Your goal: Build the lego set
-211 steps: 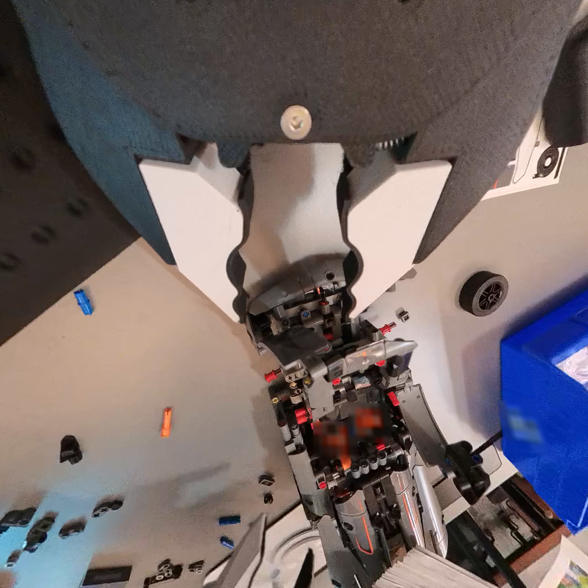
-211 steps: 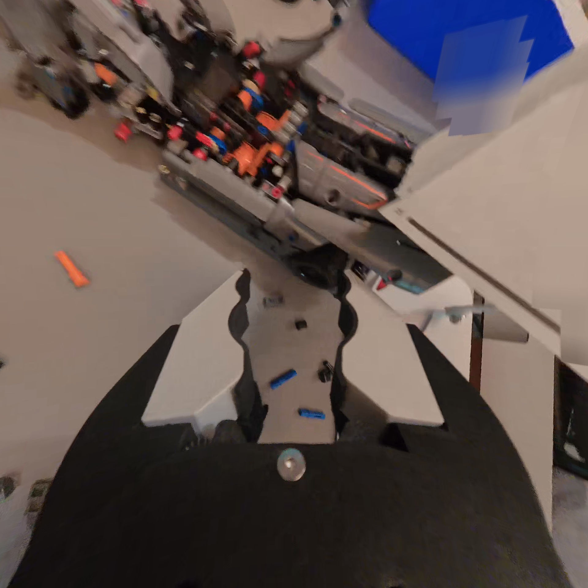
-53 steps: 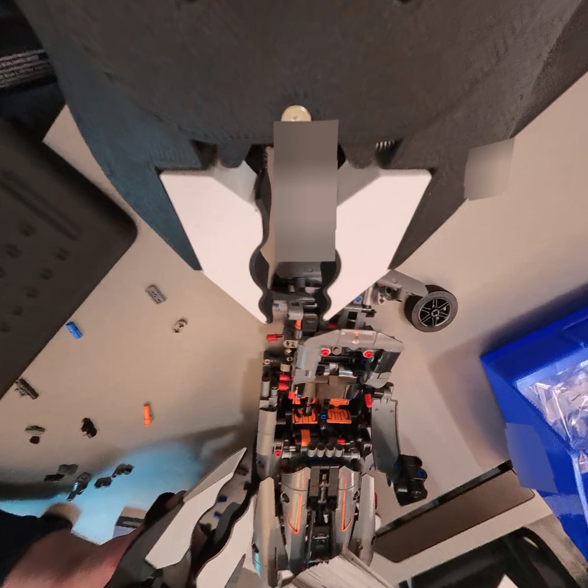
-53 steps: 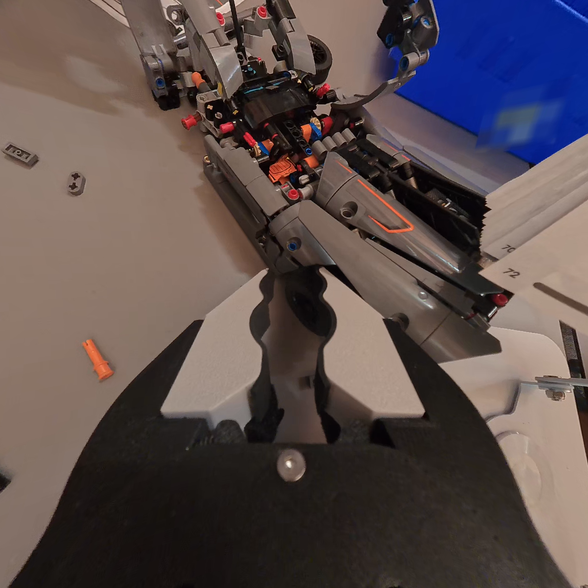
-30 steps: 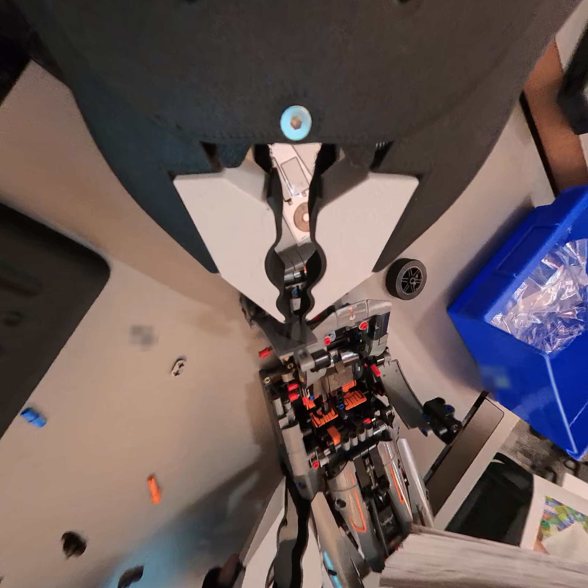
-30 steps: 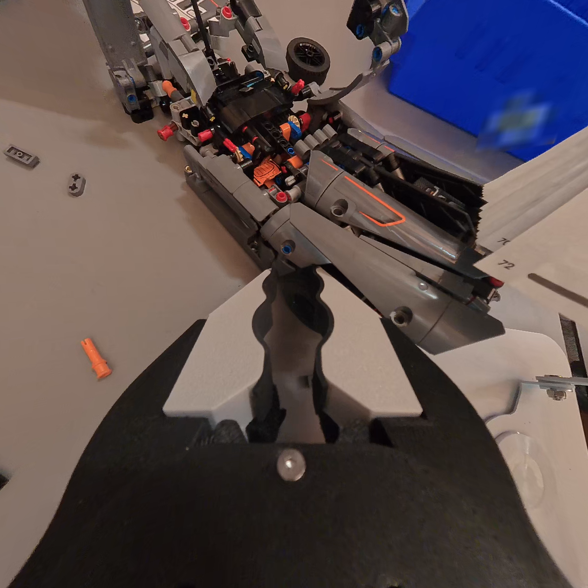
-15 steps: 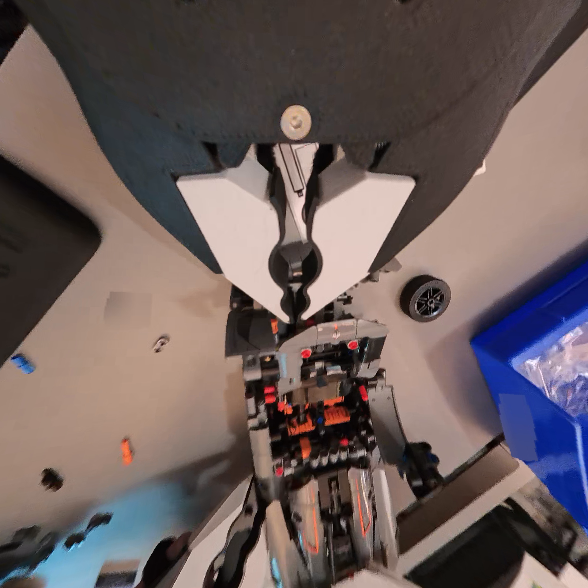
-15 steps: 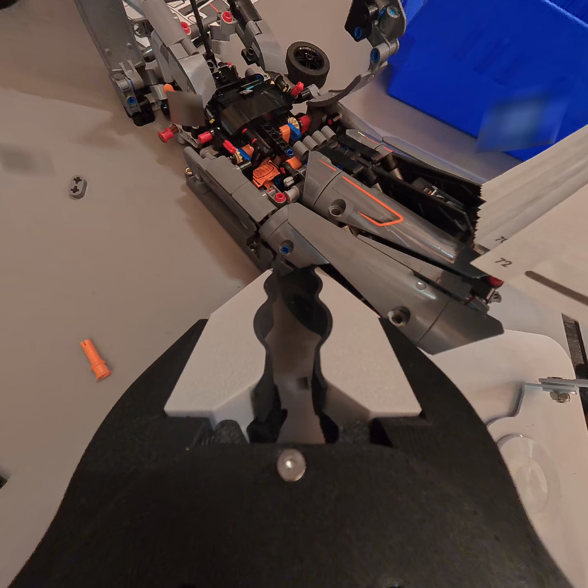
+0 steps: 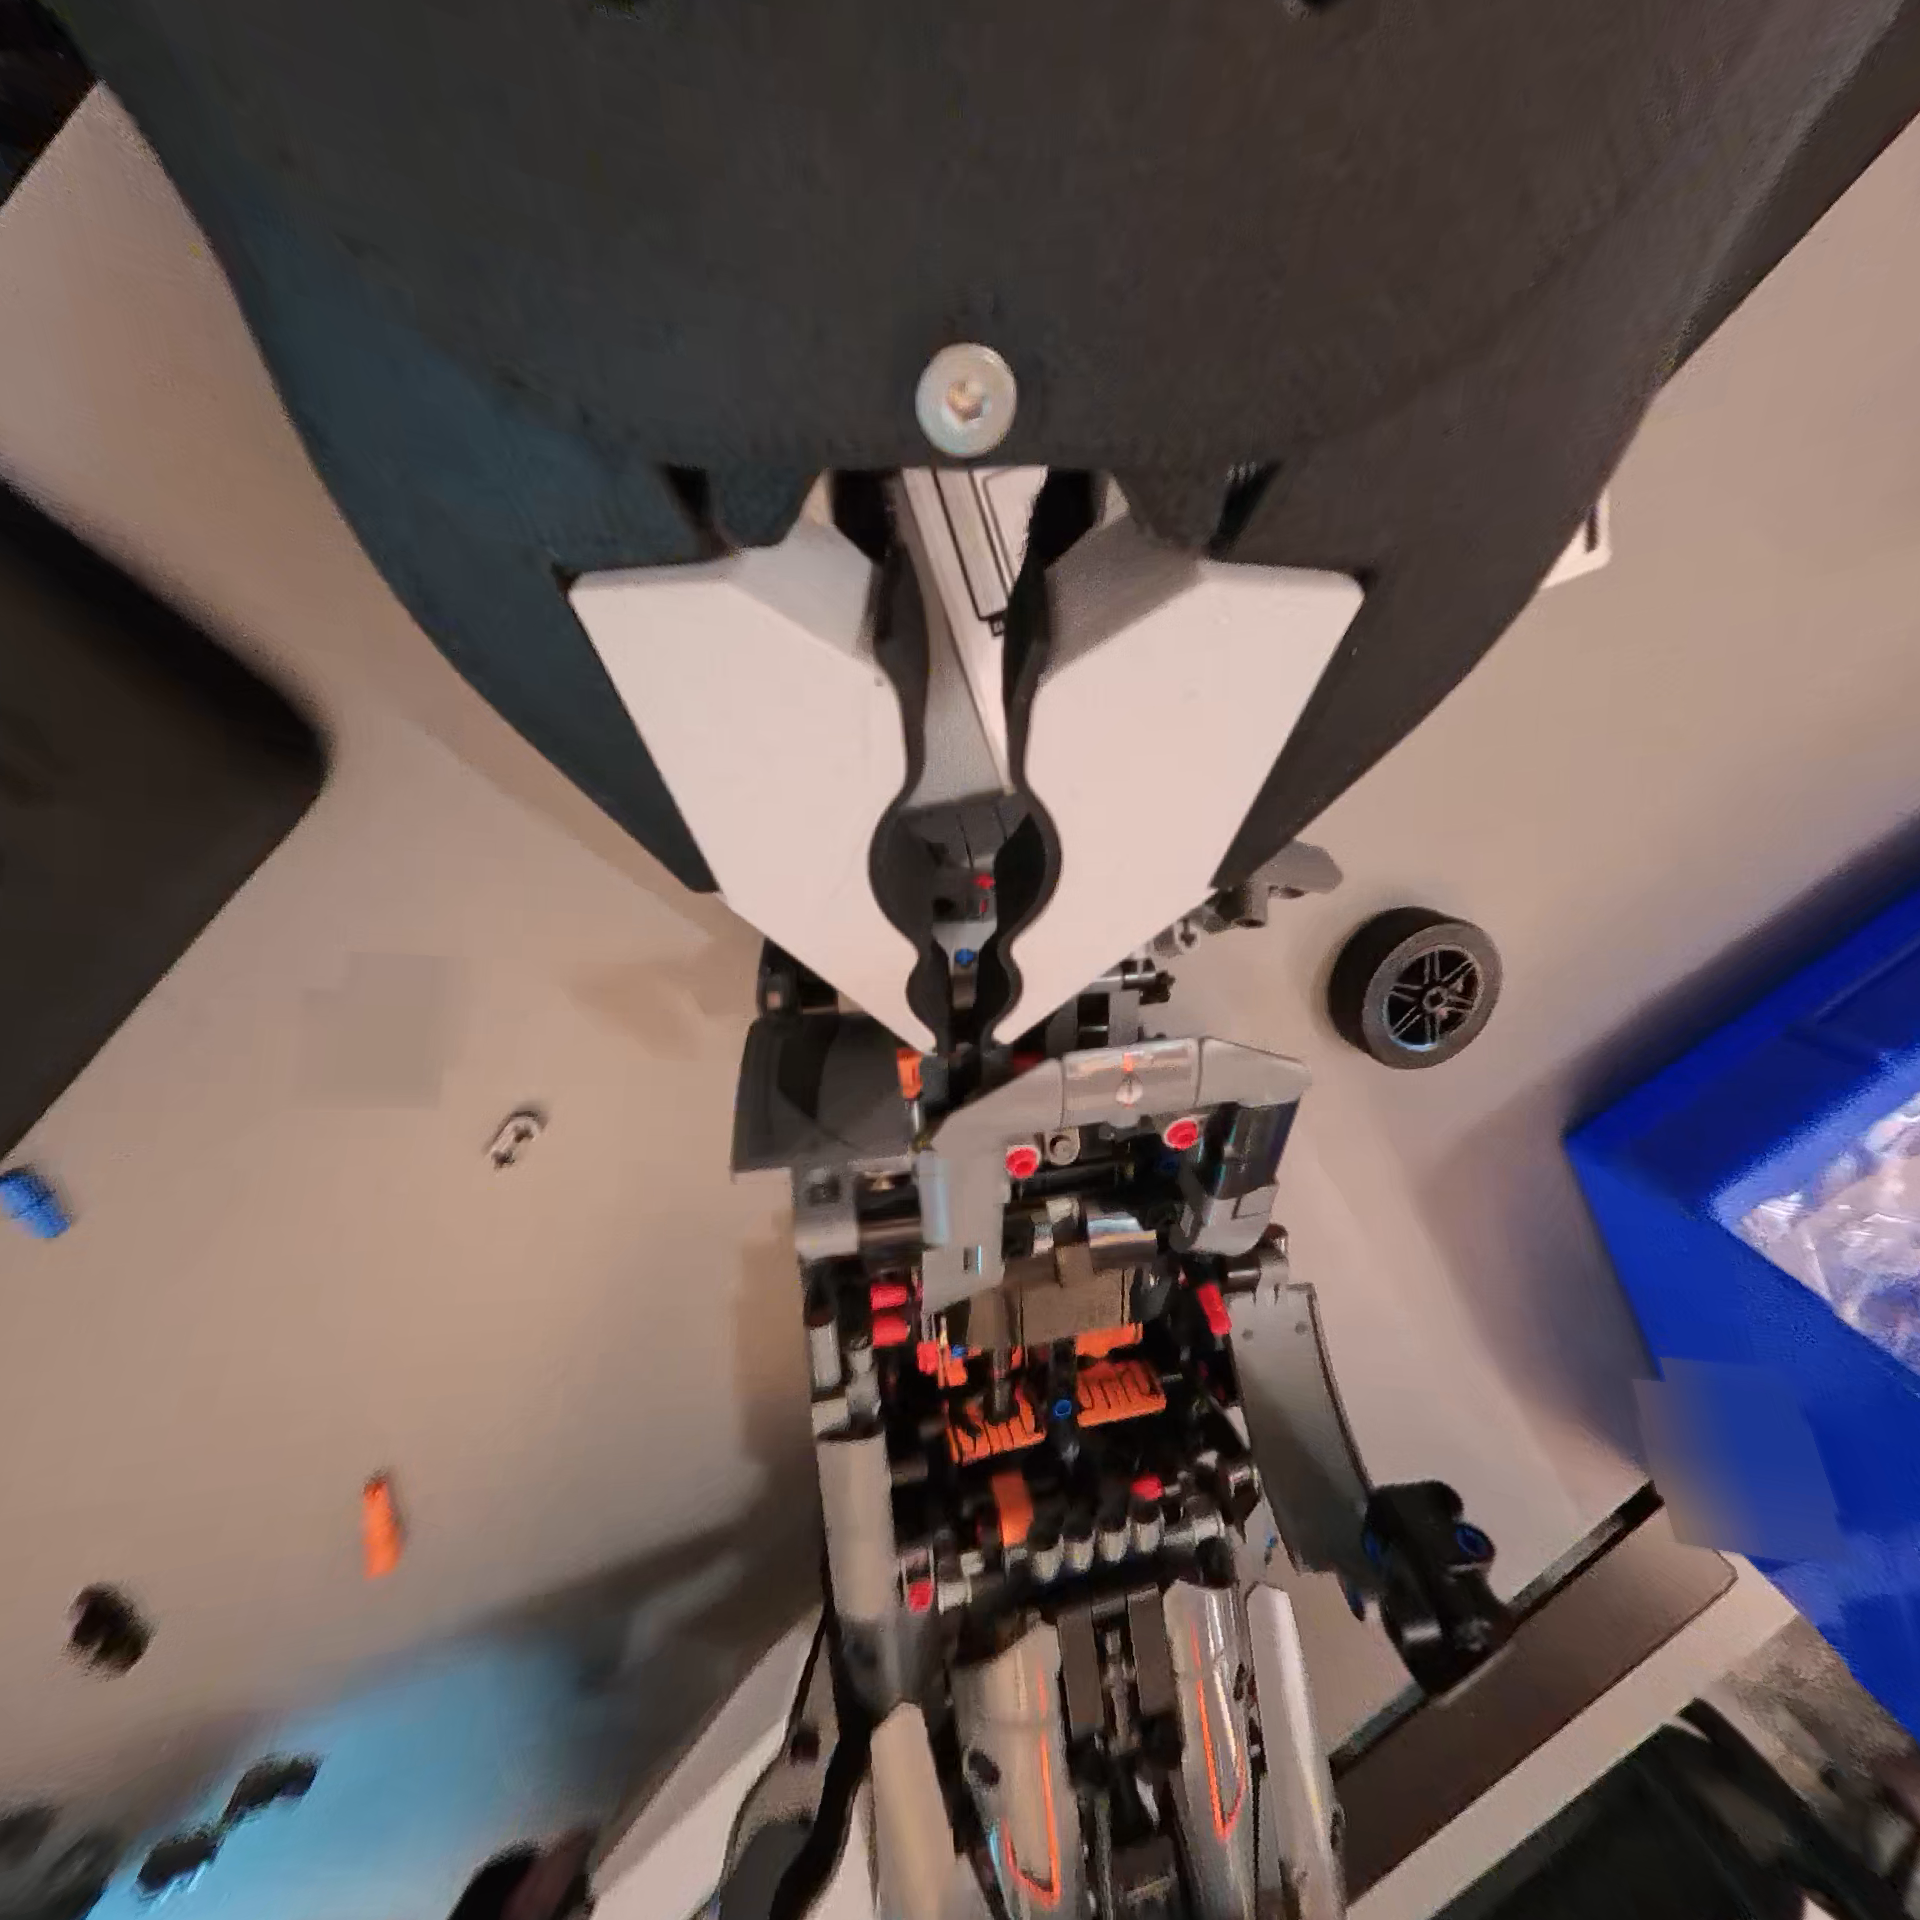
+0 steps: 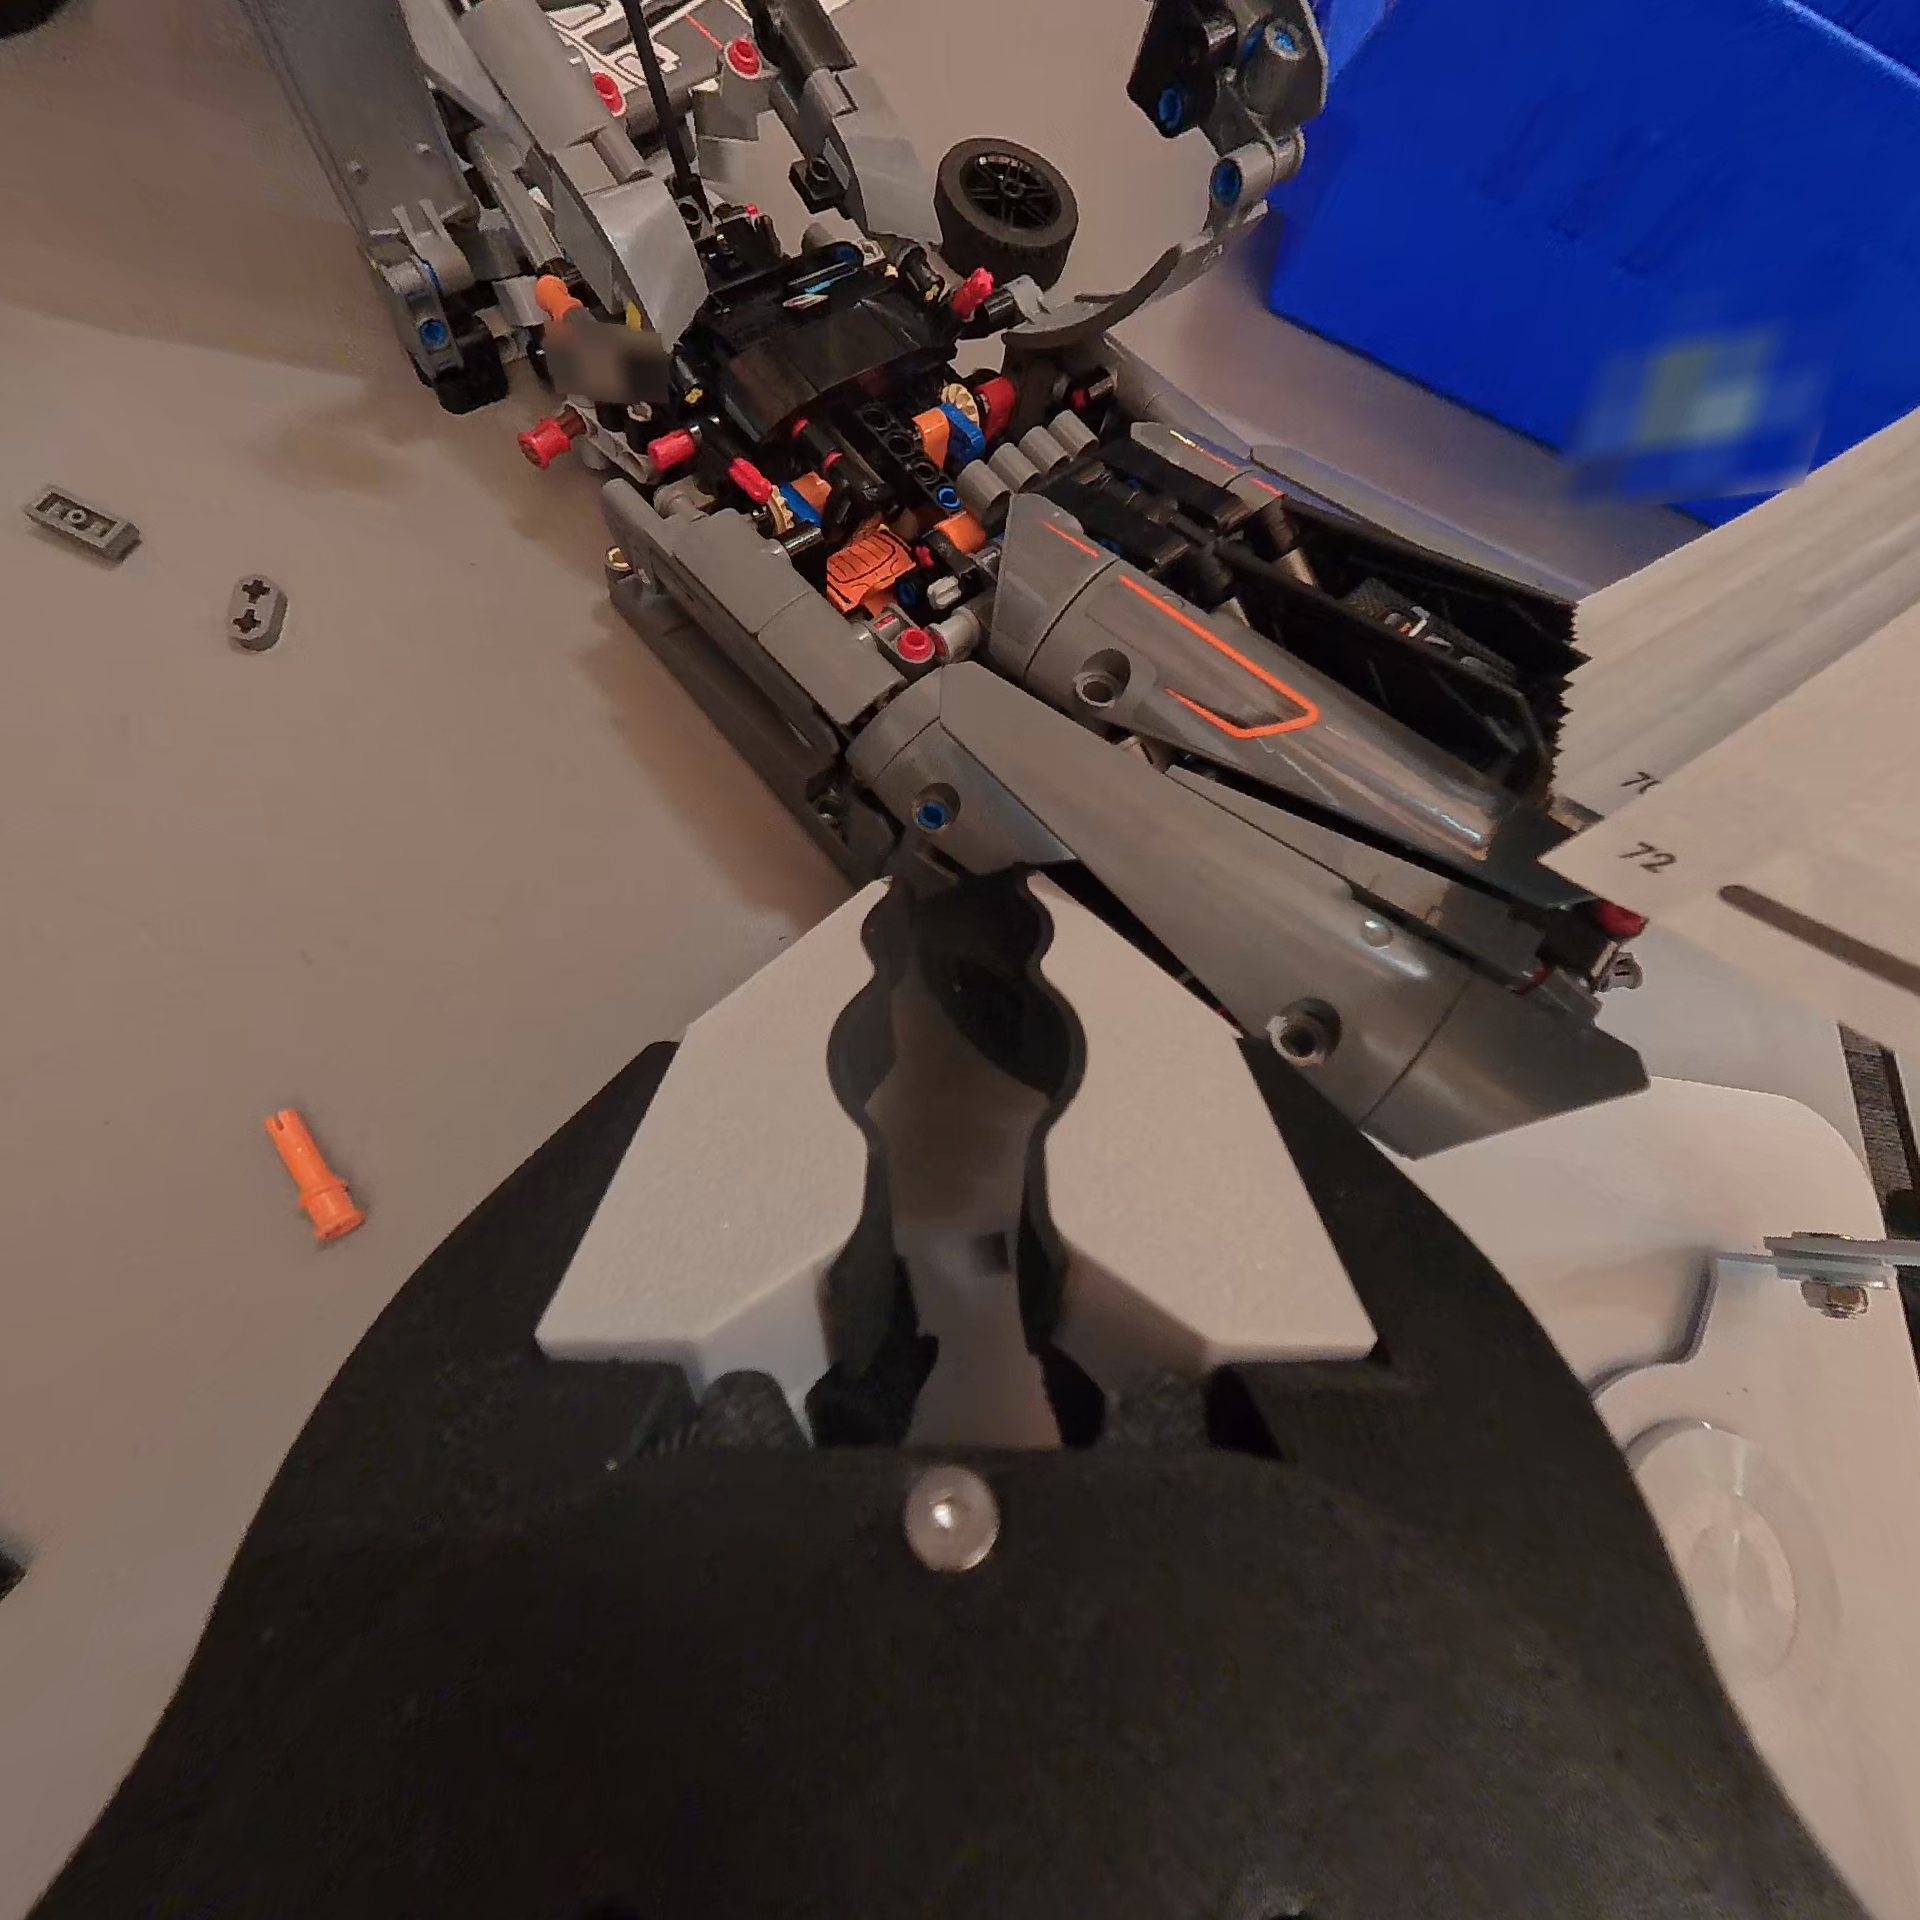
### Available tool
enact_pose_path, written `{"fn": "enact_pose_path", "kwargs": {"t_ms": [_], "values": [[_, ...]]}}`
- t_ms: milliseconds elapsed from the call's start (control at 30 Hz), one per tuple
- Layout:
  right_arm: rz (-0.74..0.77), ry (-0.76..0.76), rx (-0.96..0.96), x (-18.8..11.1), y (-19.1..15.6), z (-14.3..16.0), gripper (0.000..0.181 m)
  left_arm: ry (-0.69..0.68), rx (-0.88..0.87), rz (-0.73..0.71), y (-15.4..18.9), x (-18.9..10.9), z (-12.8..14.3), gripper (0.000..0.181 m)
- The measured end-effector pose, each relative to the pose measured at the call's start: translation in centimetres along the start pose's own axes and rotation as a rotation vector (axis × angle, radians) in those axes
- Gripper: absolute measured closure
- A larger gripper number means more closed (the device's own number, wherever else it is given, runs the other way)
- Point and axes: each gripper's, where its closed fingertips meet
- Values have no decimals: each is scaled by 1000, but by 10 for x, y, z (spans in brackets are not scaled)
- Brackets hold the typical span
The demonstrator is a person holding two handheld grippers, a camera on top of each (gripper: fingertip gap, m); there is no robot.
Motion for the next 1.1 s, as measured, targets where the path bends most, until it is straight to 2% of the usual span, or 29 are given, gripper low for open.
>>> {"fn": "enact_pose_path", "kwargs": {"t_ms": [200, 367, 500, 767, 867, 1000, 1100], "values": [[-3, 5, 6, 0, 0, 0, 165, 25, -43, 120, 3, 9, 0, 179], [-5, 9, 11, 0, 0, 0, 166, -65, -39, 190, 3, 18, 12, 167], [2, 10, 13, 0, 1, 0, 168, -74, -34, 234, 7, 23, 10, 170], [7, -7, 12, -1, 2, 1, 168, -2, -112, 324, 15, 22, 8, 167], [25, -63, -28, -12, 6, 3, 163, 33, -108, 341, 20, 21, 1, 165], [-59, -71, -105, -42, -13, -19, 177, 43, -112, 345, 19, 22, 1, 163], [-87, -3, -144, -44, -38, -48, 166, 58, -98, 364, 25, 24, -1, 168]]}}
Point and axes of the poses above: each gripper's, where its closed fingertips meet, x out along the fingers, z out of its underside, y = z × x across the jaws, and after that the axes turned 4 degrees about z, right-handed
